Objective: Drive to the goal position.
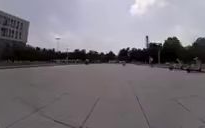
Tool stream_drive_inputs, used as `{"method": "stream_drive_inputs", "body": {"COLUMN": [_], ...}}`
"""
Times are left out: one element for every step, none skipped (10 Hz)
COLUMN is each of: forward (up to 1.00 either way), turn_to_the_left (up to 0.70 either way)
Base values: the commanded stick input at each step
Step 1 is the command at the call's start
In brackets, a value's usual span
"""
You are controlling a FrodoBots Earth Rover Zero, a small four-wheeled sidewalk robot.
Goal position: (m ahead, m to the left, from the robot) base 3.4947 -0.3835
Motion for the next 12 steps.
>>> {"method": "stream_drive_inputs", "body": {"forward": [0.70, 0.70, 0.70, 0.70, 0.70, 0.70, 0.70, 0.70, 0.70, 0.70, 0.70, 0.70], "turn_to_the_left": [-0.14, -0.14, -0.14, -0.14, -0.14, -0.14, -0.14, -0.14, -0.14, -0.14, -0.14, -0.14]}}
